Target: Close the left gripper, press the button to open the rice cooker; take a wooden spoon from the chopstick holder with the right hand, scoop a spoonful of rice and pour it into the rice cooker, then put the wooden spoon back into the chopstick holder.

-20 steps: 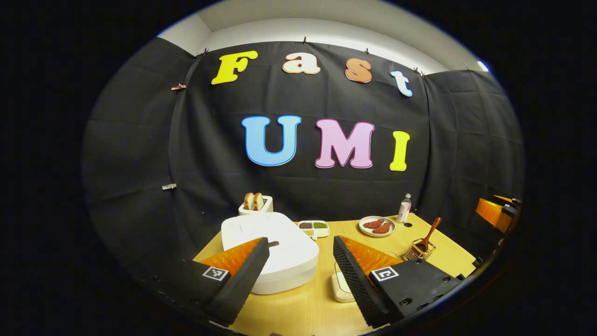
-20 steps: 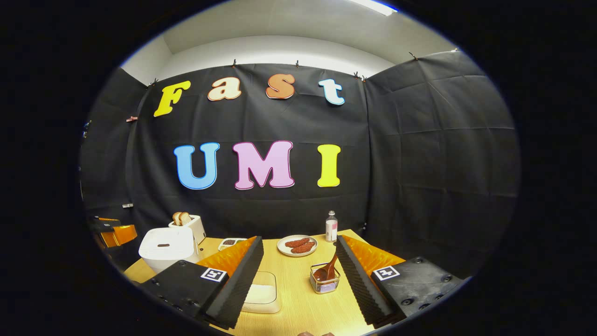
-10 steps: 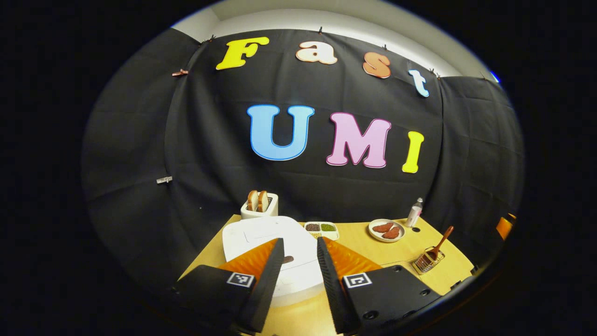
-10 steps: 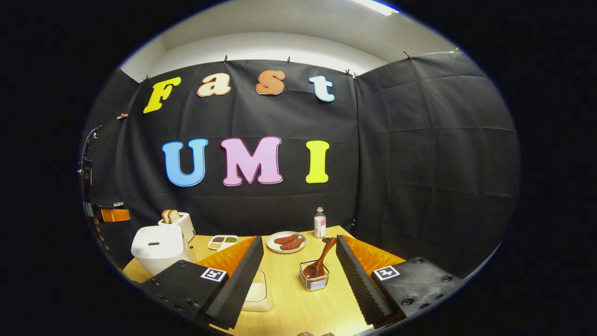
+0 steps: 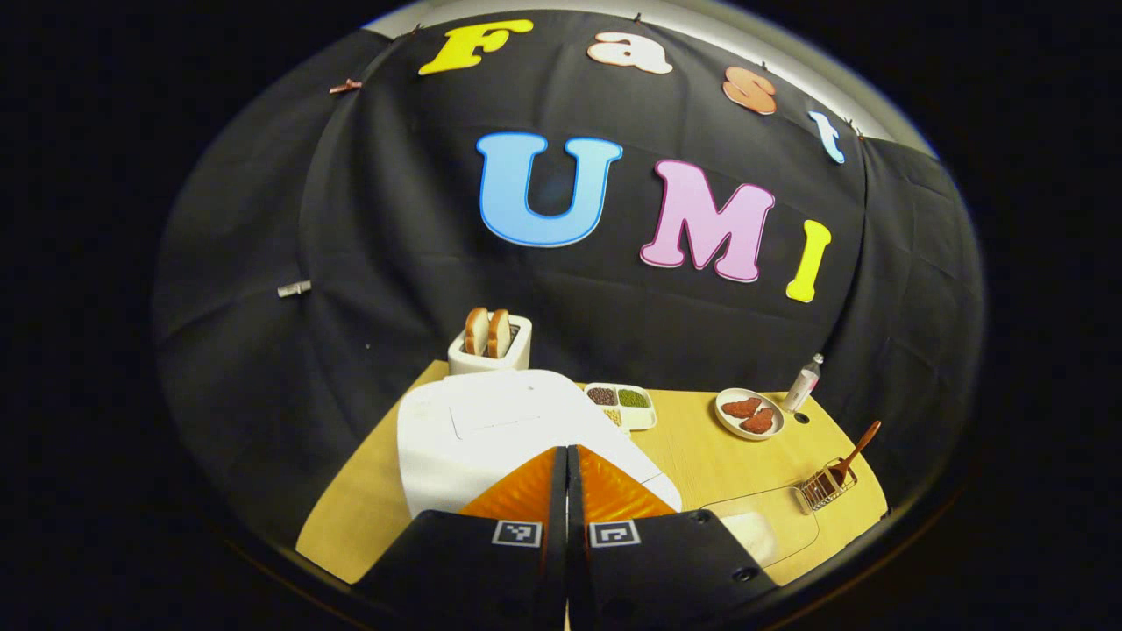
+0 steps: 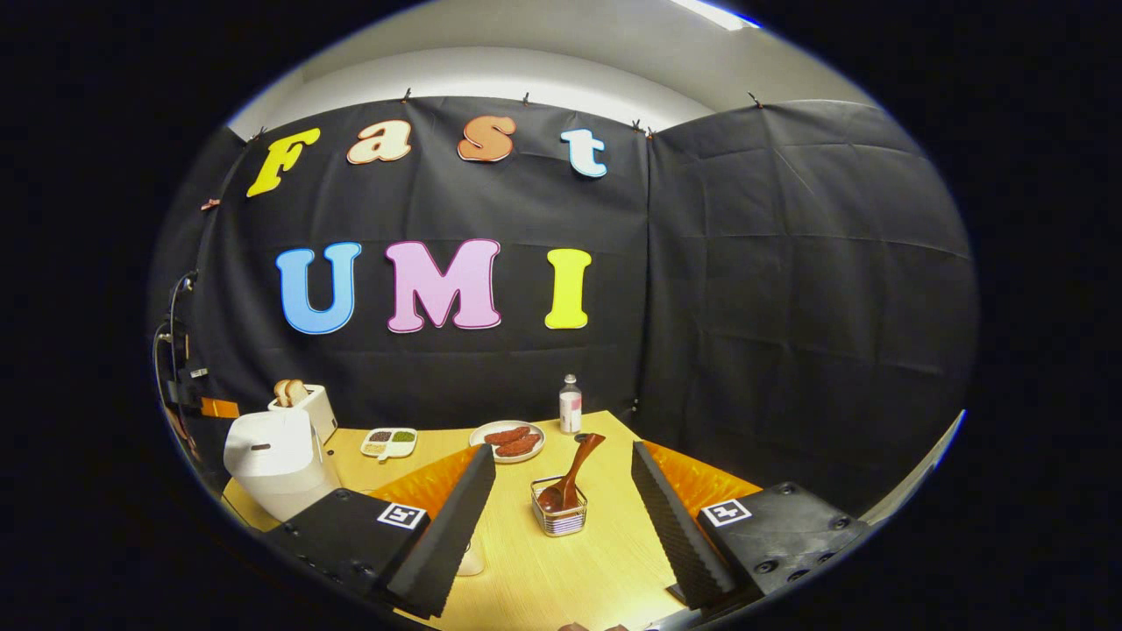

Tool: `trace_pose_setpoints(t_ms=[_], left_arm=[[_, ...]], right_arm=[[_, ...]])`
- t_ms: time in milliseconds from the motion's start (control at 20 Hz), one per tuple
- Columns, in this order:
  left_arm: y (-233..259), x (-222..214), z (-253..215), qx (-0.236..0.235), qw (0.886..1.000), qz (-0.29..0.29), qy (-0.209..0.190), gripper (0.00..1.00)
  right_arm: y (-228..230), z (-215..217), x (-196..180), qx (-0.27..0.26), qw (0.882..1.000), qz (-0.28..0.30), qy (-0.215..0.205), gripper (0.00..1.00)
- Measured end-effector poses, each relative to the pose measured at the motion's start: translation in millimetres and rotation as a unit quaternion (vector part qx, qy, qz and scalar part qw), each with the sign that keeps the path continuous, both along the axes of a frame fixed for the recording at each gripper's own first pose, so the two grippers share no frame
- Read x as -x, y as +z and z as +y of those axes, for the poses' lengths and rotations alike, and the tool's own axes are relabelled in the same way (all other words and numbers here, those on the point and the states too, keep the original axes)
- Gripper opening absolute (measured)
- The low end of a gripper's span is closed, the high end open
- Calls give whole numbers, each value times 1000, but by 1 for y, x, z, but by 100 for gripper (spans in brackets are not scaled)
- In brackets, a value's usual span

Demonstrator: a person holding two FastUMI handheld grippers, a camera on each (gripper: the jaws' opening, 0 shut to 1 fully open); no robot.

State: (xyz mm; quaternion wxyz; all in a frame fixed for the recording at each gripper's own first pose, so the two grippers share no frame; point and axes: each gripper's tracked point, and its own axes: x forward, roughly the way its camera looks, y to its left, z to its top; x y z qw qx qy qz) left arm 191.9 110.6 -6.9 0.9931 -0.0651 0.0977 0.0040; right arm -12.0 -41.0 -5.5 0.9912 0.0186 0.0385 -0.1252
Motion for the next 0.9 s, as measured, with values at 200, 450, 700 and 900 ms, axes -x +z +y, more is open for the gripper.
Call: trace_pose_setpoints(t_ms=[200, 450, 700, 900], left_arm=[[-31, -29, 0, 16, 999, 39, -8, 6], [-52, -38, 5, 11, 998, 59, 1, 6], [-59, -36, 2, -12, 998, 63, 1, 7], [-64, -36, 3, -12, 998, 57, 0, 7]], right_arm=[[-9, -9, 5, 10, 1000, 17, -11, 98], [-18, -12, 9, 6, 999, 31, -21, 98], [-21, -2, 7, 0, 999, 31, -18, 98], [-22, 11, 3, -7, 1000, 27, -4, 98]])
